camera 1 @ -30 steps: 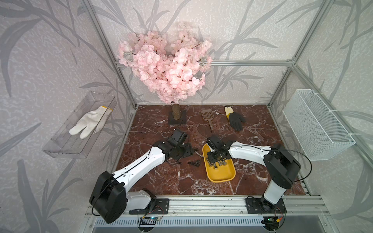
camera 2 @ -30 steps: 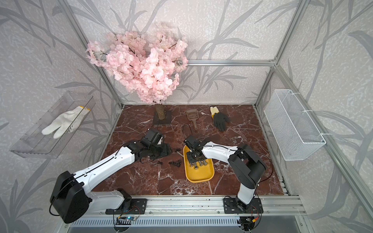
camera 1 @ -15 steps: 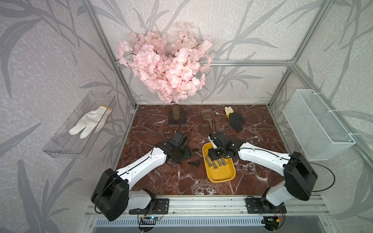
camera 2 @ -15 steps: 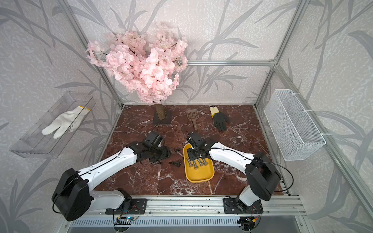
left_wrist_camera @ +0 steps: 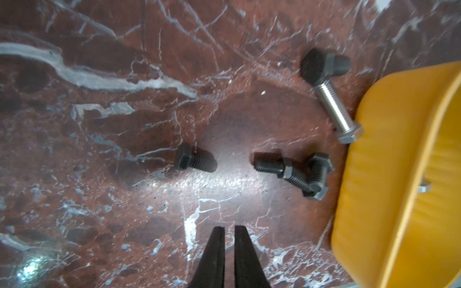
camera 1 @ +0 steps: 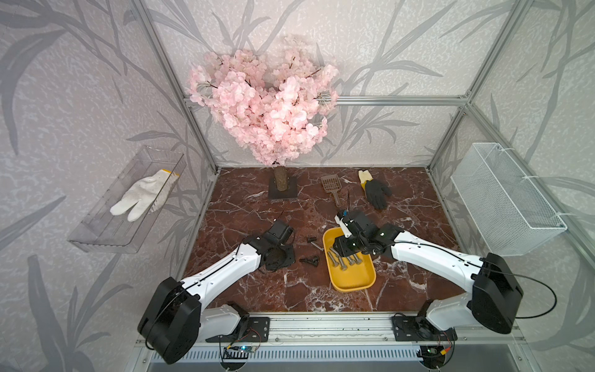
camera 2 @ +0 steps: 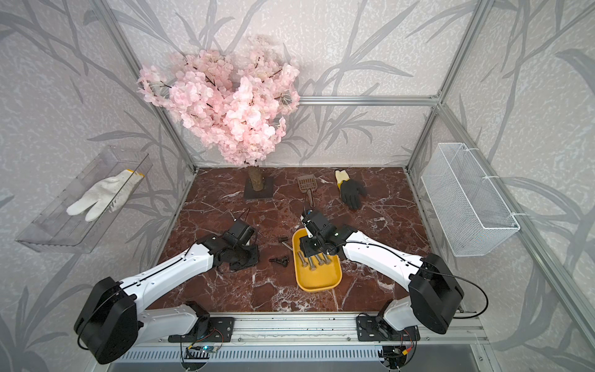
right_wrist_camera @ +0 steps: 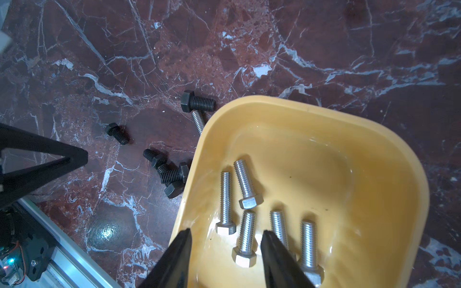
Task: Take the screw protection sleeves out of the storage box
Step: Adjust the bolt at the center of the board.
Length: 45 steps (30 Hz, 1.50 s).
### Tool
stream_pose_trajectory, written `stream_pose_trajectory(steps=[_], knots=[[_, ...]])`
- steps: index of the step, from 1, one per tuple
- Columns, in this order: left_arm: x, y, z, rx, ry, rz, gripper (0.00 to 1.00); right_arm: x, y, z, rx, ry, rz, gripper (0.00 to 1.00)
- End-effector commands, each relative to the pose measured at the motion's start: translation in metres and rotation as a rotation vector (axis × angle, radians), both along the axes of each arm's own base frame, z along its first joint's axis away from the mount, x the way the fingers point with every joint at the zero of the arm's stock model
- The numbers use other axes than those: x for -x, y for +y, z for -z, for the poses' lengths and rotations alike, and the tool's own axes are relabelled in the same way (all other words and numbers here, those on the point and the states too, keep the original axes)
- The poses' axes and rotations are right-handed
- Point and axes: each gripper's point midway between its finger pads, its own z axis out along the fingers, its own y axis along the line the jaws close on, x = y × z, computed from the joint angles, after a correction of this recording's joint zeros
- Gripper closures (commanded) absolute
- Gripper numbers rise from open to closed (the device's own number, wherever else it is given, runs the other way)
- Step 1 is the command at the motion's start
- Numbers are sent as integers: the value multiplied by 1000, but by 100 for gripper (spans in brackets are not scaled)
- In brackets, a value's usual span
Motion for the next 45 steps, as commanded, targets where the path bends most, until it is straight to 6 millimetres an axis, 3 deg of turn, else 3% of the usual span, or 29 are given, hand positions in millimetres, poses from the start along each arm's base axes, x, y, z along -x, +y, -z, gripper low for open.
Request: stream_pose_trajectory(steps=[1, 7, 12, 17, 25, 31, 36, 41, 45], knots=[[16, 7, 11, -43, 44, 40, 89, 3, -2, 4, 3, 16, 5, 50], [10, 6, 25, -72, 49, 39, 90, 0, 3, 4, -9, 22, 3, 50], [-3, -1, 37, -78, 46, 36, 91, -1, 3, 3, -10, 18, 7, 51], [-20, 6, 42, -161, 30, 23, 92, 0, 2, 2, -10, 16, 7, 51], [-49, 9, 43, -203, -16, -1, 93, 2, 0, 3, -10, 16, 7, 51], [-62, 24, 40, -250, -31, -24, 94, 3, 0, 7, -3, 23, 6, 51], [-62, 4, 19, -137, -63, -3, 93, 6, -1, 10, -3, 31, 10, 51], [-56, 4, -18, -88, -125, -6, 79, 6, 1, 11, -5, 35, 7, 51], [-52, 24, -19, -169, -113, -14, 62, 6, 4, 12, -9, 40, 4, 51]])
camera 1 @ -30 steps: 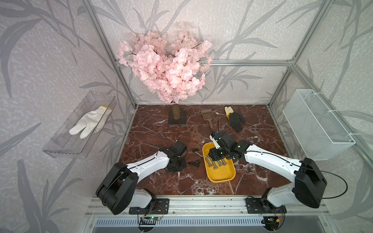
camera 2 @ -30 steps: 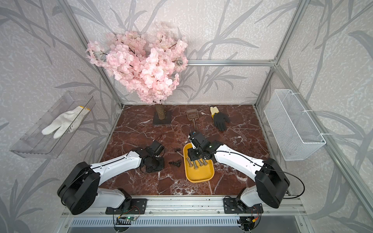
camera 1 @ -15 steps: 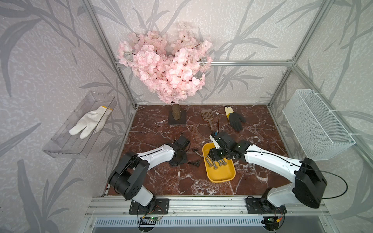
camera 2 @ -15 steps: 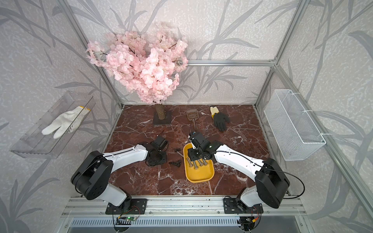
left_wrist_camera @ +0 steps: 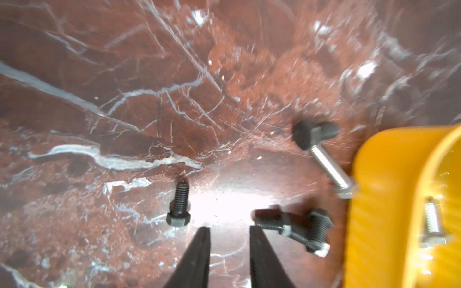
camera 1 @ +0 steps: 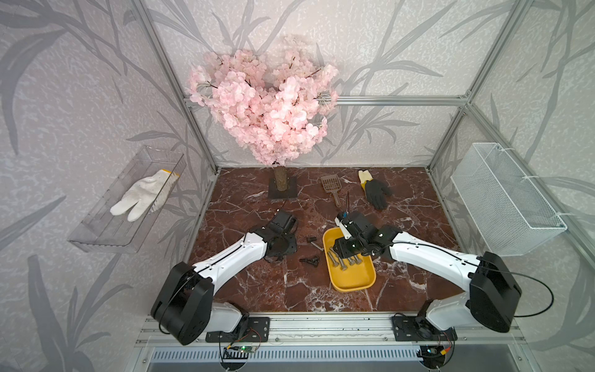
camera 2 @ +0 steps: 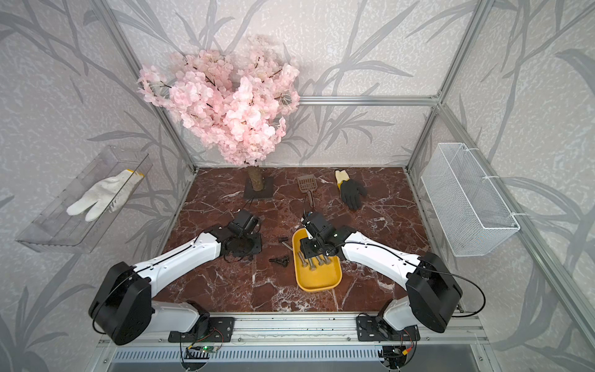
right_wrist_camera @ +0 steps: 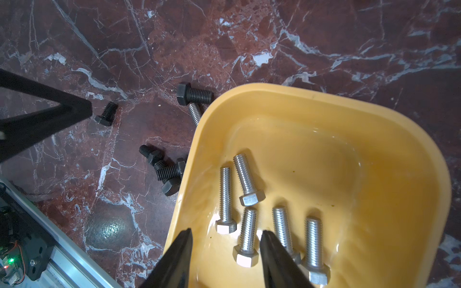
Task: Take the screw protection sleeves out of the storage box
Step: Adjust the bolt at the center of the board, then pick up the bolt at the center of the board.
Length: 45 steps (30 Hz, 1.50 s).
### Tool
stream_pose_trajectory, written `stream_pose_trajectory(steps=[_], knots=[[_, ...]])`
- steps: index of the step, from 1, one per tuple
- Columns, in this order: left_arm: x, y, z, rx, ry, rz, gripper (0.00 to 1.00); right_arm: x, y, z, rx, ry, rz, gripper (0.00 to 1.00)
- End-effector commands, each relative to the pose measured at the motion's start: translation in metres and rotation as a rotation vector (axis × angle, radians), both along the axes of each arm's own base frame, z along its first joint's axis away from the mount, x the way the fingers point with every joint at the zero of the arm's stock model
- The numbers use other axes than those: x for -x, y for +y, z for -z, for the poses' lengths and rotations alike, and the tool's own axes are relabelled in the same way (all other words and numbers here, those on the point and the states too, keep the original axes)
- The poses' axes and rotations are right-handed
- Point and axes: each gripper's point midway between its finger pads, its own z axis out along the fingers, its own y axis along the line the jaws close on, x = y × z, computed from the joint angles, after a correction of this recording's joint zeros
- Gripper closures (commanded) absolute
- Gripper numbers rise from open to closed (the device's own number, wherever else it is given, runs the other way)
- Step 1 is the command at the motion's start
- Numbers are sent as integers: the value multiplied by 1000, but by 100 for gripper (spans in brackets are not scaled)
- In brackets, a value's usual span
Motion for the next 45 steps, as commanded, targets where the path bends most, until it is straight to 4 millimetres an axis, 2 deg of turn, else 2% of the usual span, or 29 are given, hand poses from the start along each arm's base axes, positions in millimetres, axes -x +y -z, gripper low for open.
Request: stream_pose_trajectory(steps=[1, 5, 11, 24, 35, 39, 45], knots=[[10, 22, 6, -99, 56, -7, 60, 2, 4, 3, -8, 10, -5, 51], [10, 29, 22, -142, 118, 16, 58, 3, 5, 2, -8, 8, -9, 51], [0, 25, 37, -160, 144, 52, 58, 3, 4, -1, -5, 1, -9, 51], [-4, 26, 61, -191, 212, 74, 70, 4, 3, 1, 6, -1, -9, 51], [9, 34, 74, -220, 264, 74, 87, 3, 1, 2, 15, -4, -1, 51], [8, 31, 69, -204, 251, 81, 92, 4, 0, 2, 18, -1, 0, 52], [7, 13, 36, -101, 181, 110, 93, 1, -7, -4, 32, -32, 21, 52]])
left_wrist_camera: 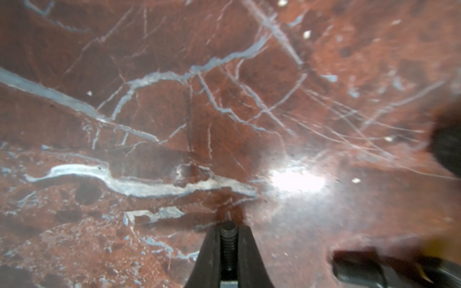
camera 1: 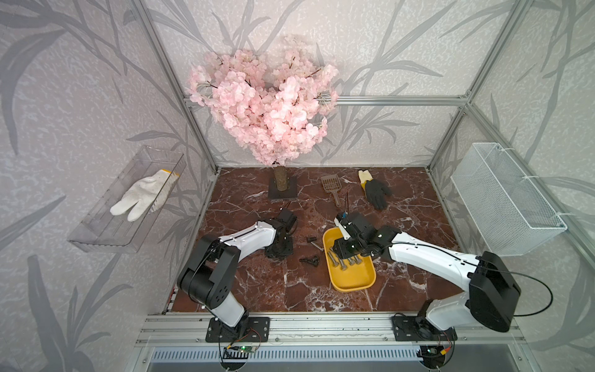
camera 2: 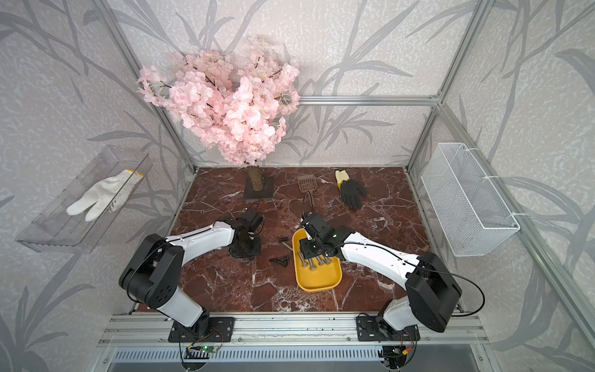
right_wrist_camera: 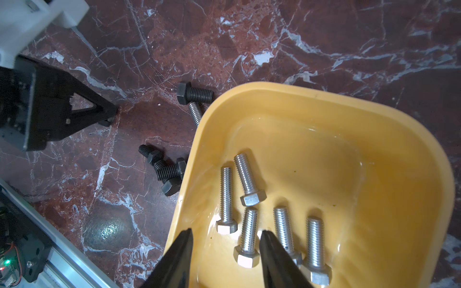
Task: Take the screw protection sleeves out of the storage box
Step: Pick up the bolt at the center of the board, then place the bolt in the storage box.
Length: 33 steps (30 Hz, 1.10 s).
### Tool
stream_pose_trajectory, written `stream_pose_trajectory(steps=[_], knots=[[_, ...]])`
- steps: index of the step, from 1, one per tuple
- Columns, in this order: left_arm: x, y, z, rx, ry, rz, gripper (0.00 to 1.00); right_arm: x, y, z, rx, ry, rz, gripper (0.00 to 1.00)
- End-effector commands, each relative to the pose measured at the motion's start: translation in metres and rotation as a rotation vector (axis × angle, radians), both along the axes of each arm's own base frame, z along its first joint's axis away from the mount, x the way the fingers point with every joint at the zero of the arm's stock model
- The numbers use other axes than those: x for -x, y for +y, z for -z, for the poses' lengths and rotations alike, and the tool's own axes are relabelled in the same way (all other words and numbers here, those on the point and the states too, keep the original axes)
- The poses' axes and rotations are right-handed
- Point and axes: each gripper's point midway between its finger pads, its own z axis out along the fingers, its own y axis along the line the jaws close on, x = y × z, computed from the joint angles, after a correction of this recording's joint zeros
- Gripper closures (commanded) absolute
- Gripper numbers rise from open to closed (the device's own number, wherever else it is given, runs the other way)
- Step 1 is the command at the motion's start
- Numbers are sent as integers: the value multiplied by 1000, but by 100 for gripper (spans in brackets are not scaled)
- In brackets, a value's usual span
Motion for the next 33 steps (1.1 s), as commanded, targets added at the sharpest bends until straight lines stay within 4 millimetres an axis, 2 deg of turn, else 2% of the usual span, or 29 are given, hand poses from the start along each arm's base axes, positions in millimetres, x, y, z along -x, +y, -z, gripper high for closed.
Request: stream_pose_trajectory(steps=[1, 8, 11, 15, 19, 23, 28, 33], knots=[[3, -11, -30, 66, -43, 25, 93, 1, -9, -5, 23, -26, 25, 52], [16, -36, -86, 155, -136, 49, 93, -4, -24, -18, 5, -55, 111, 51], [24, -60, -105, 172, -174, 88, 92, -8, -41, -26, 7, -79, 178, 50], [29, -103, -116, 169, -191, 155, 92, -15, -78, -32, 36, -94, 310, 48], [25, -152, -114, 164, -192, 221, 92, -16, -117, -31, 35, -85, 433, 47], [11, -192, -105, 171, -185, 246, 92, -14, -139, -32, 17, -92, 488, 46], [-12, -231, -86, 201, -175, 229, 92, -12, -147, -32, 15, -97, 495, 45], [-34, -243, -59, 181, -158, 183, 92, -13, -145, -31, 0, -100, 483, 45]])
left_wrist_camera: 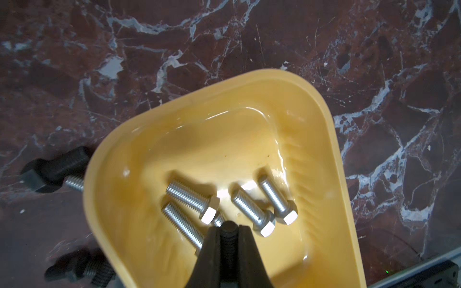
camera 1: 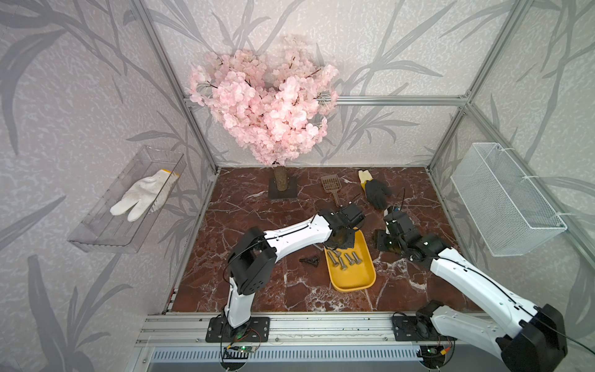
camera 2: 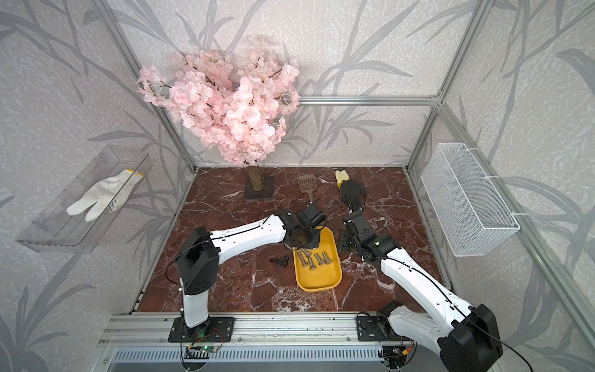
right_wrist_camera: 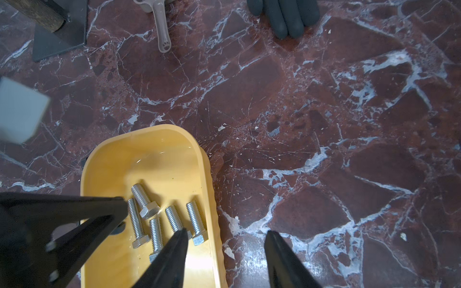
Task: Take the screw protection sleeves out of the storage box
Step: Place the bolt in the storage box.
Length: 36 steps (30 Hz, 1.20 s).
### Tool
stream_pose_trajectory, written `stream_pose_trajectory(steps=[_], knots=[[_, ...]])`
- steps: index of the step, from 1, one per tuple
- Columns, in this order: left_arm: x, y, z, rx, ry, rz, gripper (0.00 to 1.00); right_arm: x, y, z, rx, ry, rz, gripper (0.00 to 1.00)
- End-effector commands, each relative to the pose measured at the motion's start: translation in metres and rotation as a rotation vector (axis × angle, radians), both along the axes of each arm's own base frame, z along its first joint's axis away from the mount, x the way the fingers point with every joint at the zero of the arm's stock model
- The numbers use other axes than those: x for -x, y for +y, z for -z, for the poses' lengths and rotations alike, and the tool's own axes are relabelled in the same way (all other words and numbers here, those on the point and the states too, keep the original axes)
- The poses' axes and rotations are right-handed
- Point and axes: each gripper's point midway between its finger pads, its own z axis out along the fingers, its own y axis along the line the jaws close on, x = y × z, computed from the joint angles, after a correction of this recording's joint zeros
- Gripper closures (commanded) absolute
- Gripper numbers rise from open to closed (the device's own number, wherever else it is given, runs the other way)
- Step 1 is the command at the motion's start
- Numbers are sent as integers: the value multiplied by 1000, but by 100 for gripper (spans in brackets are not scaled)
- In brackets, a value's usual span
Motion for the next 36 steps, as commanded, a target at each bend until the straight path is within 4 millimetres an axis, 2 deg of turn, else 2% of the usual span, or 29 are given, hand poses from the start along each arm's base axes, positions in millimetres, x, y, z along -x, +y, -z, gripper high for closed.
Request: stream_pose_trajectory(steps=[1, 4, 10, 14, 17, 19, 21, 24, 27, 29, 31, 33, 36], knots=[[-19, -4, 8, 13, -13, -61, 92, 2, -1, 1, -8, -4, -12, 46], [-30, -3, 22, 22, 3, -104, 92, 3, 1, 0, -14, -13, -23, 45], [-38, -7, 44, 21, 45, -115, 90, 4, -1, 1, -1, -15, -29, 46], [-36, -2, 56, 15, 66, -132, 80, 5, -1, 1, -6, -15, -34, 45], [-34, -1, 57, 22, 68, -135, 71, 6, 0, 0, -15, -16, -36, 45], [-35, -3, 49, 42, 55, -135, 63, 7, 2, 0, -26, -18, -45, 45], [-36, -4, 37, 60, 39, -132, 61, 8, 4, -1, -37, -18, -52, 45], [-35, -3, 11, 98, 4, -128, 60, 8, 6, -4, -50, -23, -61, 45], [-31, 6, -20, 136, -42, -133, 58, 10, 7, -5, -58, -23, -66, 46], [-24, 18, -38, 153, -70, -141, 55, 11, 10, -5, -68, -17, -79, 45], [-14, 38, -49, 148, -88, -156, 52, 12, 13, -4, -79, -8, -93, 45], [-5, 61, -55, 142, -96, -190, 49, 12, 17, -2, -90, 2, -105, 46], [7, 103, -49, 138, -84, -267, 48, 12, 22, 1, -95, 16, -122, 45]])
